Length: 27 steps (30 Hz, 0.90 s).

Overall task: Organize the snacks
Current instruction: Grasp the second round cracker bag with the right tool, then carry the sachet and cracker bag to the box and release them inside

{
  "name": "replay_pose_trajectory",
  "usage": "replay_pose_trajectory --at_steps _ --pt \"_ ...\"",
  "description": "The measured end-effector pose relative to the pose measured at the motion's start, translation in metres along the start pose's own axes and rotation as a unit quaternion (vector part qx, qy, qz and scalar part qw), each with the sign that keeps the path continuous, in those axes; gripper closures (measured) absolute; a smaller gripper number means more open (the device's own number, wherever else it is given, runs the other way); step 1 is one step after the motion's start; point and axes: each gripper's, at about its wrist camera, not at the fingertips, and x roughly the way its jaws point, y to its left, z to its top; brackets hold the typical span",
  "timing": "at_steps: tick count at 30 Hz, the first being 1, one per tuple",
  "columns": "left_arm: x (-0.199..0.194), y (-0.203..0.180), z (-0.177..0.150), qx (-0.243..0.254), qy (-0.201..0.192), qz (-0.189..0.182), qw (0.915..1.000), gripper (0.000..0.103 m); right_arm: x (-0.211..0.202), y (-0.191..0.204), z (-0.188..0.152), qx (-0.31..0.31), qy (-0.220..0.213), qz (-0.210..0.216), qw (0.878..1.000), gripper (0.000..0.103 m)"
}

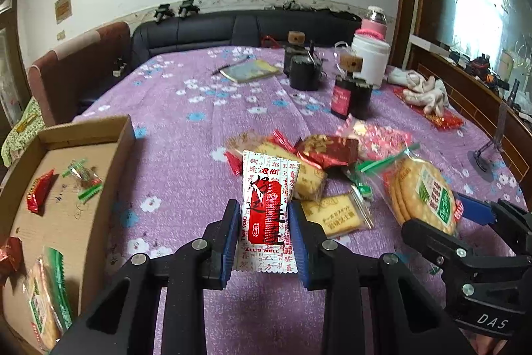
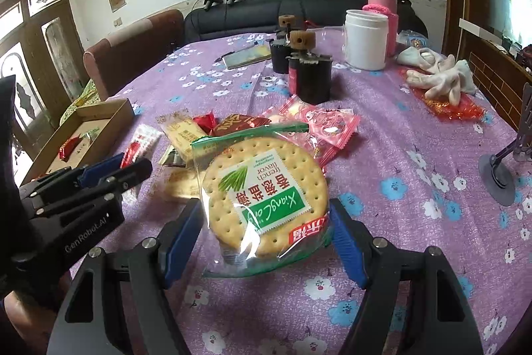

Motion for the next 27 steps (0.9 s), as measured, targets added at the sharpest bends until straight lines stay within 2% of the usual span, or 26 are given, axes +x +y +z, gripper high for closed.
replay_pose_trajectory --at_steps 3,5,11,22,27 --pt "-0.005 0.000 0.000 0.000 -0.013 0.009 0.9999 0.072 0.001 0.000 0.000 0.003 -0.006 -0.001 1.000 0.029" --pt "-0.006 0.000 0.001 0.001 -0.017 0.007 0.9998 0.072 0.004 0.002 -0.002 -0.005 -0.007 -0.015 1.000 0.029" --pt "-0.016 -0.002 0.003 0.005 -0.037 0.004 0.9993 0.072 0.005 0.003 -0.003 -0.014 -0.018 -0.023 0.999 0.029" --pt "-0.009 -0.004 0.005 0.000 -0.021 -0.001 0.9998 0.072 0.007 -0.009 -0.003 0.012 -0.013 0.002 1.000 0.029" --pt "-0.010 -0.006 0.004 0.000 -0.022 -0.005 0.9998 0.072 0.007 -0.006 -0.003 0.002 -0.012 0.002 1.000 0.029"
